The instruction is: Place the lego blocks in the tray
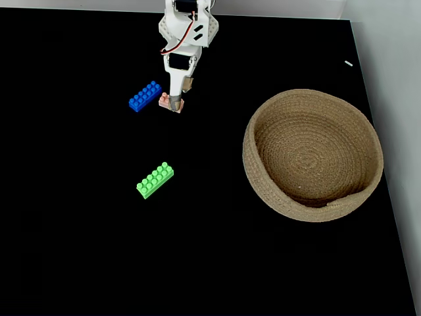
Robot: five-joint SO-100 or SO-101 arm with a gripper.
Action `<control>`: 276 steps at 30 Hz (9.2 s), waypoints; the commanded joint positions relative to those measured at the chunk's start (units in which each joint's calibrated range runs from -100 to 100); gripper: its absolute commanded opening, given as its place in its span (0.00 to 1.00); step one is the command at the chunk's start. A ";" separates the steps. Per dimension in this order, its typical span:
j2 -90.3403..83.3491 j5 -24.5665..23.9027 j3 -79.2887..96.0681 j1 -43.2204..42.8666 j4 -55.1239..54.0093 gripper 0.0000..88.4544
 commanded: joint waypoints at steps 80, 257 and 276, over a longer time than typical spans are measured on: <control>45.92 -0.88 -62.90 -33.03 -0.72 0.22; 34.23 46.89 -38.82 26.74 16.53 0.36; 50.14 48.89 -42.20 26.66 9.36 0.36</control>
